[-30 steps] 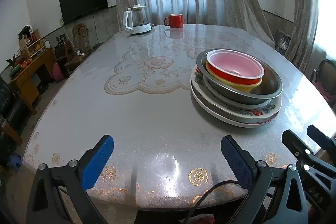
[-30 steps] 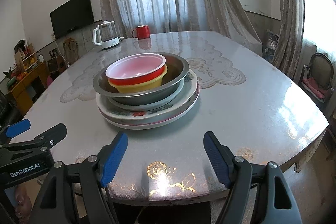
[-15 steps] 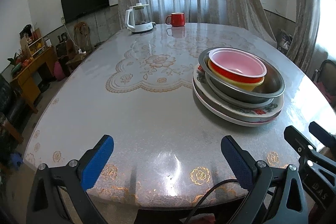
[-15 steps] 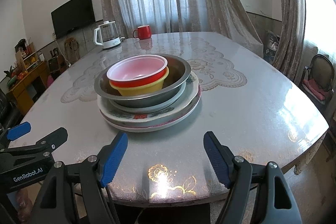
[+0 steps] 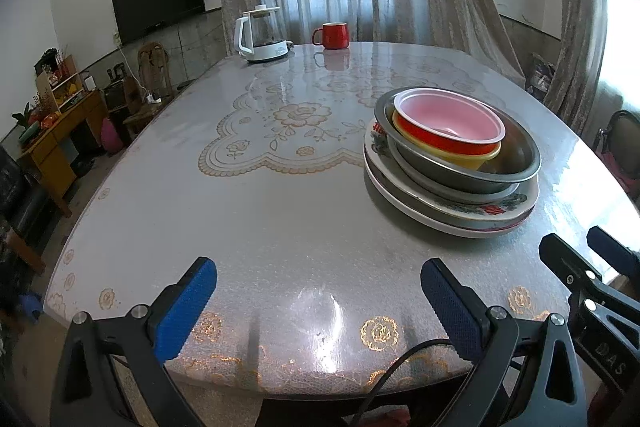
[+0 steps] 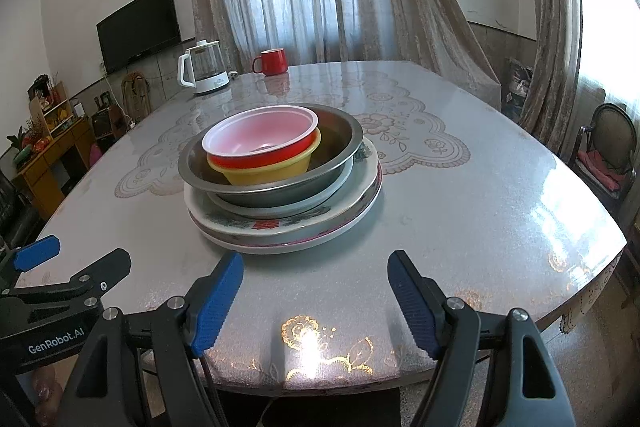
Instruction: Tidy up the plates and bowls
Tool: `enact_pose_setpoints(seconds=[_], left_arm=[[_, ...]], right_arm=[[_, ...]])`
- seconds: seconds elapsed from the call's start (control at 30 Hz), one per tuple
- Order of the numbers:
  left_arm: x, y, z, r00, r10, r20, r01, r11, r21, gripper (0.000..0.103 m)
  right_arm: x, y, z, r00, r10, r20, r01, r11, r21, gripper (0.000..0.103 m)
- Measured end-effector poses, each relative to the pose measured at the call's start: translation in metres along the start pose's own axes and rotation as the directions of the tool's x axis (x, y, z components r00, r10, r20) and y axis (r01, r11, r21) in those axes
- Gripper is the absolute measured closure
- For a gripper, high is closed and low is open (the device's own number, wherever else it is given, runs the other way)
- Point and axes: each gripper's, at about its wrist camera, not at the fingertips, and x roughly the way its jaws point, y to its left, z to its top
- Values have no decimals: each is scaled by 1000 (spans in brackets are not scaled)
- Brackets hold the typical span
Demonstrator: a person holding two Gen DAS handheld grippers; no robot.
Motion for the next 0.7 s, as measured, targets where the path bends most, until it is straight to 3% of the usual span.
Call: enact_pose_setpoints(seconds=[0.7], left_arm=[[-2, -5, 1, 1000, -24, -2, 24, 1000, 16, 0]], right_arm=[[3, -2, 0, 1000, -3, -5, 3, 1000, 6, 27]])
